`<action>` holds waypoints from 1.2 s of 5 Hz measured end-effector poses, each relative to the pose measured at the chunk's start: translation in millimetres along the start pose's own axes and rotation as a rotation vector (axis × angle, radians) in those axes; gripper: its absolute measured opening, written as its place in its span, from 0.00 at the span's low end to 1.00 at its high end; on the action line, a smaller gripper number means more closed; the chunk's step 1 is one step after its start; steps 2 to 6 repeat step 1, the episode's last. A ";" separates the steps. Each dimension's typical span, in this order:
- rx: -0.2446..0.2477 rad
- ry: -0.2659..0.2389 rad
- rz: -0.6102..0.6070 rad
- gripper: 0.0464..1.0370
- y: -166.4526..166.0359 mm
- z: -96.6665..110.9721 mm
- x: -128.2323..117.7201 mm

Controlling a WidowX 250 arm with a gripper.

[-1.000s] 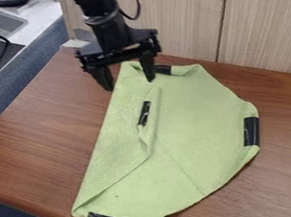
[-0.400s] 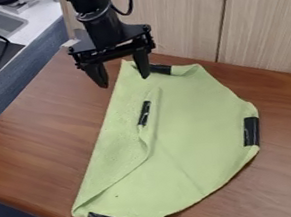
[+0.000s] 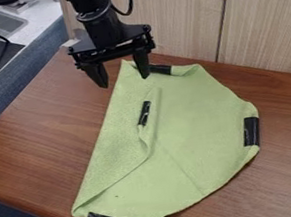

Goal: Folded the cloth from the left to the right

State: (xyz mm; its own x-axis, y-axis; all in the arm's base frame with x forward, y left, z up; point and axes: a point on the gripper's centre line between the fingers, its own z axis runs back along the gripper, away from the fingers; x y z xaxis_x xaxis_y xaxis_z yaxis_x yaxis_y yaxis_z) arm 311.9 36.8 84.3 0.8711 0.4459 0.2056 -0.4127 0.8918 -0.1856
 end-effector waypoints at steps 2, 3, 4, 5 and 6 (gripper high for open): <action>0.000 -0.002 0.001 0.96 0.4 0.5 0.3; 0.000 -0.002 0.001 0.96 0.4 0.5 0.3; 0.000 -0.002 0.001 0.96 0.4 0.5 0.3; 0.000 -0.002 0.001 0.96 0.4 0.5 0.3; 0.000 -0.002 0.001 0.96 0.4 0.5 0.3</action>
